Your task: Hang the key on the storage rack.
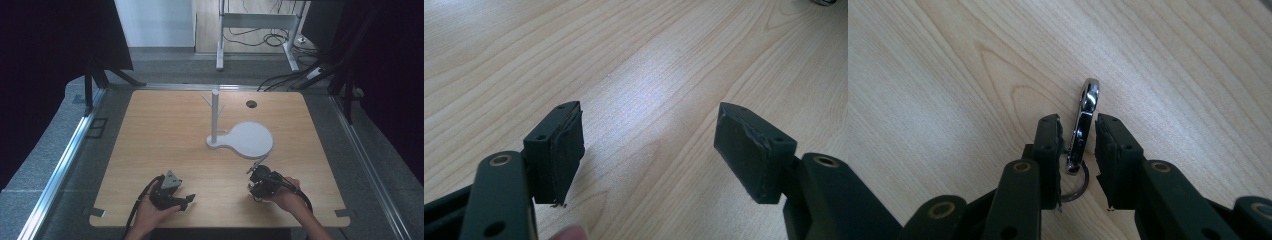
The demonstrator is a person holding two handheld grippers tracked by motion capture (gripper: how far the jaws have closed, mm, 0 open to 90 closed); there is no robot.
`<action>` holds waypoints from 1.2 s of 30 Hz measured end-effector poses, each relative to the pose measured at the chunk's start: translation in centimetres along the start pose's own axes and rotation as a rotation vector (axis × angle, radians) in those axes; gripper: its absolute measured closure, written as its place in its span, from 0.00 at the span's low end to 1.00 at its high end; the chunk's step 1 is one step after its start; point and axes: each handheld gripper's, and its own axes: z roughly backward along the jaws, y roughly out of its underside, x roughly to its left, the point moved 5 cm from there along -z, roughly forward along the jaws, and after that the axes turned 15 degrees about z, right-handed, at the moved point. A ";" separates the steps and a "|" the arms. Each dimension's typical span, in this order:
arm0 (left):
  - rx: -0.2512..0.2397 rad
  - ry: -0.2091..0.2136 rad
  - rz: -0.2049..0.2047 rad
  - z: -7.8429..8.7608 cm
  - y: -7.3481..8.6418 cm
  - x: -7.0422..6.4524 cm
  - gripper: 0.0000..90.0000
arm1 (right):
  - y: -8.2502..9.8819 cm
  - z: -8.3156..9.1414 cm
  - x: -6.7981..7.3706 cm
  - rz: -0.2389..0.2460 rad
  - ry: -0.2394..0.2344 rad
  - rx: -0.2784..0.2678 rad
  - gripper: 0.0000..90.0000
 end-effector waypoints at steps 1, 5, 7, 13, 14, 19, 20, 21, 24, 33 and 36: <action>0.001 0.001 0.000 0.0 0.0 0.0 0.32 | 0.0 -0.2 0.1 0.003 -0.002 0.009 0.81; 0.013 0.004 -0.002 -0.1 0.1 0.0 0.32 | 0.0 -0.3 0.3 0.014 0.000 0.018 0.84; 0.014 0.005 -0.002 -0.2 0.1 0.0 0.32 | 0.1 -0.4 0.5 0.022 0.003 0.031 0.86; 0.018 0.004 -0.004 -0.3 0.2 0.0 0.32 | 0.1 -0.4 0.5 0.020 0.020 0.029 0.90; 0.018 0.004 -0.004 -0.3 0.2 0.0 0.32 | 0.1 -0.4 0.5 0.020 0.020 0.029 0.90; 0.023 0.003 -0.006 -0.4 0.2 -0.1 0.32 | 0.1 -0.4 0.4 0.014 0.026 0.015 0.91; 0.023 0.003 -0.006 -0.4 0.2 -0.1 0.32 | 0.1 -0.4 0.4 0.014 0.026 0.015 0.91; 0.022 0.003 -0.006 -0.4 0.2 -0.1 0.32 | 0.1 -0.4 0.4 0.012 0.030 0.011 0.91; 0.021 0.003 -0.006 -0.4 0.2 0.0 0.32 | 0.2 -0.4 0.4 0.015 0.025 0.007 0.91; 0.021 0.001 -0.006 -0.4 0.2 0.1 0.32 | 0.3 0.2 0.3 -0.003 0.011 -0.030 0.92; 0.020 0.001 -0.005 -0.4 0.2 0.1 0.32 | 0.4 1.0 0.0 -0.012 0.019 -0.049 0.92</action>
